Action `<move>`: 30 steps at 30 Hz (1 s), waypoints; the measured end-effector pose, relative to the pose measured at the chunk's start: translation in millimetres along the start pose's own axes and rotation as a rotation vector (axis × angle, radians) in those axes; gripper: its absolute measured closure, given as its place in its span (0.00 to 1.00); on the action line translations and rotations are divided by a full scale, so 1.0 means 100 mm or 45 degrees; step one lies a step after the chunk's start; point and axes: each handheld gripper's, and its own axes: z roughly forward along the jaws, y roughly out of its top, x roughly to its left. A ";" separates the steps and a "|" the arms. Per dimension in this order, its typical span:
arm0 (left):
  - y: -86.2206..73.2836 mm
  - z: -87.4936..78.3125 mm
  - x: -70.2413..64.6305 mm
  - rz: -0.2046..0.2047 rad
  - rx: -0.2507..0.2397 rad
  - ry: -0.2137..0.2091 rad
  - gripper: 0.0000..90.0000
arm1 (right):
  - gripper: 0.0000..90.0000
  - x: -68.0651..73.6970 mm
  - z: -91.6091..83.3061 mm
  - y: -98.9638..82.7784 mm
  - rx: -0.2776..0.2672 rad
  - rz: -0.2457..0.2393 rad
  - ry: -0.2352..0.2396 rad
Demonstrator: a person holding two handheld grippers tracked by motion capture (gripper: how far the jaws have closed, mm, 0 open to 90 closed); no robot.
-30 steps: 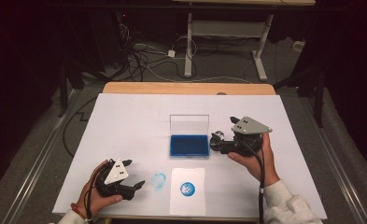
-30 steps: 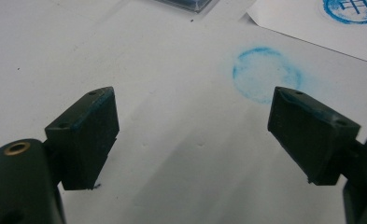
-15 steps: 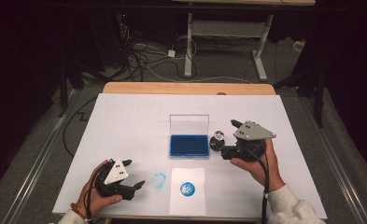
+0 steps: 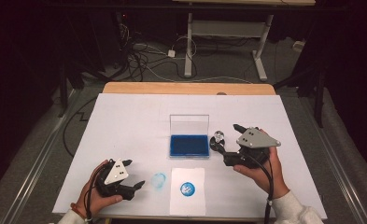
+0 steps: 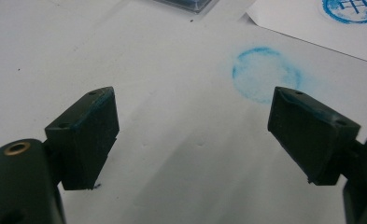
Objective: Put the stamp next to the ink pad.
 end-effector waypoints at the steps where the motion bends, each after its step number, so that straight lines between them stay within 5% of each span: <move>1: 0.00 0.00 0.00 0.001 0.000 0.002 0.18 | 0.21 0.01 -0.01 0.00 0.002 -0.004 -0.002; 16: 0.00 0.00 -0.01 0.010 0.006 0.010 0.18 | 0.21 0.11 -0.19 -0.11 -0.014 -0.039 0.000; 30: 0.01 0.01 -0.01 0.018 0.018 0.019 0.18 | 0.20 0.07 -0.34 -0.40 -0.055 -0.027 -0.007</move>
